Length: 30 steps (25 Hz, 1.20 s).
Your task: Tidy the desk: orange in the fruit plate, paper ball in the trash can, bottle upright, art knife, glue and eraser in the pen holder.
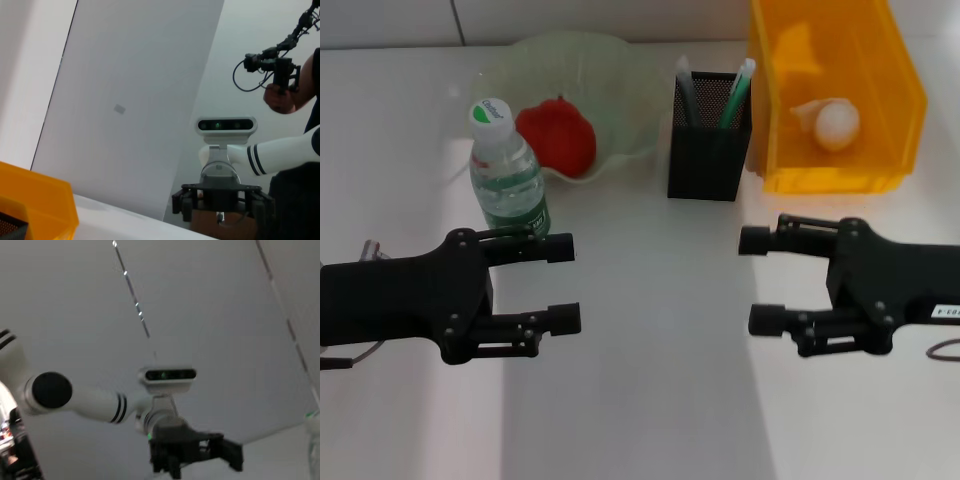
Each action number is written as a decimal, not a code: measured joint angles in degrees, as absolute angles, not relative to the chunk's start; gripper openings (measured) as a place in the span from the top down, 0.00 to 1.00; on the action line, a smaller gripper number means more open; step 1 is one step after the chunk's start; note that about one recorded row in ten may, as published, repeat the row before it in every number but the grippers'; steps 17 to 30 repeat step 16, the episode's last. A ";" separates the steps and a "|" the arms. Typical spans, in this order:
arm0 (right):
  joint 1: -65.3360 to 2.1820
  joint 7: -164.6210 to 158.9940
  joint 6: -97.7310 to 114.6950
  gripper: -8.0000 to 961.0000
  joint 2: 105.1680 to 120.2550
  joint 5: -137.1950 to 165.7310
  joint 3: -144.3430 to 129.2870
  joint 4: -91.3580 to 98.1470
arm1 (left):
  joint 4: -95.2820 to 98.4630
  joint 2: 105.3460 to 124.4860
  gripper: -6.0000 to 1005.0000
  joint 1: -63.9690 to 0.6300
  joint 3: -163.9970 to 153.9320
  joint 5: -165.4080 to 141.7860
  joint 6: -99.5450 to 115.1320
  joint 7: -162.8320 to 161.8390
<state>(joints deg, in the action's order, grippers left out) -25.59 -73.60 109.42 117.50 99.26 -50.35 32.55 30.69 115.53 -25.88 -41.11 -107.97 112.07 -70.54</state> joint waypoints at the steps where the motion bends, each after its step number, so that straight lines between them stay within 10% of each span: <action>1: -25.64 -73.60 109.94 0.14 117.59 100.39 -50.45 32.55 | 31.04 115.43 0.24 -25.76 -41.11 -108.23 112.07 -70.53; 30: -25.84 -73.17 110.78 0.14 118.36 101.29 -50.43 32.30 | 31.77 114.26 0.24 -23.87 -40.54 -108.37 111.83 -69.96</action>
